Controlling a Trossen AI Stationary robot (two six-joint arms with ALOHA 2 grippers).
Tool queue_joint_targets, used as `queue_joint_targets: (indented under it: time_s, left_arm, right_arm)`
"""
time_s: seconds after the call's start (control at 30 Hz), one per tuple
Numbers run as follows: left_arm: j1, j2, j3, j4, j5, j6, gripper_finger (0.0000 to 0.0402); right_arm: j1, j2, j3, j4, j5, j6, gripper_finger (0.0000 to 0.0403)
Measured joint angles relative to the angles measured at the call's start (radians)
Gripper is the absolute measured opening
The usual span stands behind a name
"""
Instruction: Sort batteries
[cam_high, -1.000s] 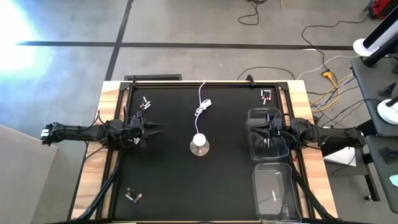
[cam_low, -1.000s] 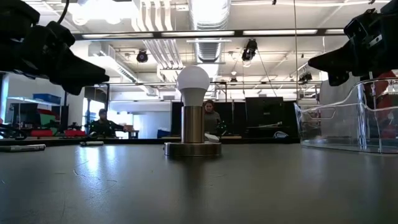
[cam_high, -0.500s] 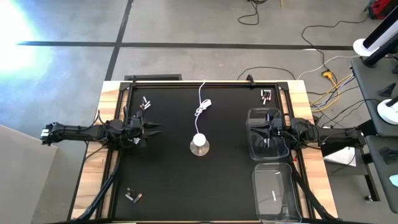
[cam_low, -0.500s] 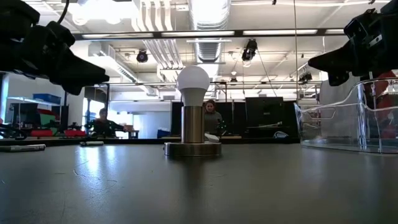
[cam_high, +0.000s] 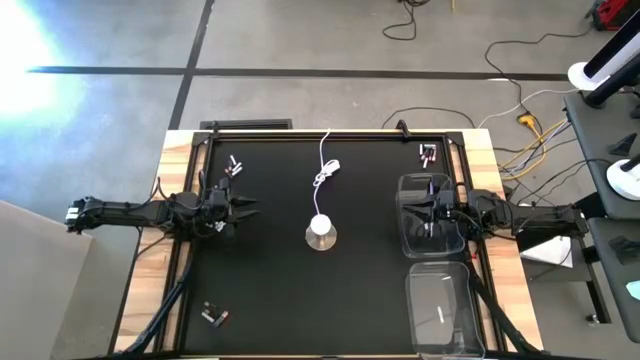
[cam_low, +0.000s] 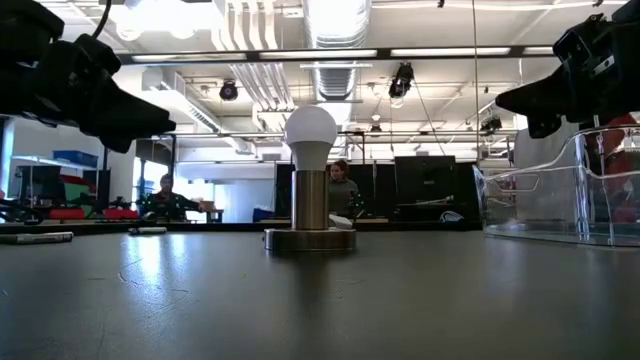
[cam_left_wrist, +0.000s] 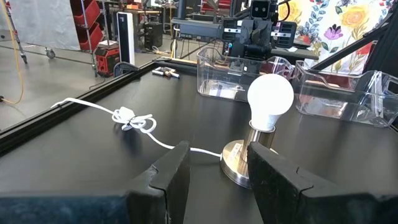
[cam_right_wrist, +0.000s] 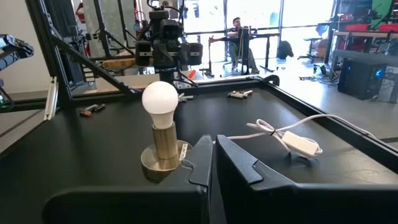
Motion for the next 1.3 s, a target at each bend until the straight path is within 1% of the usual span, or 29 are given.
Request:
queue_joint_targets:
  time_s: [1.2,1.3]
  left_arm:
    - [0.000,0.000,0.000,0.000,0.000,0.000,0.0139]
    - [0.000,0.001,0.000,0.023,0.000,0.000,0.0139]
  right_arm:
    - [0.000,0.000,0.000,0.000,0.000,0.000,0.0013]
    - [0.000,0.000,0.000,0.000,0.000,0.000,0.0013]
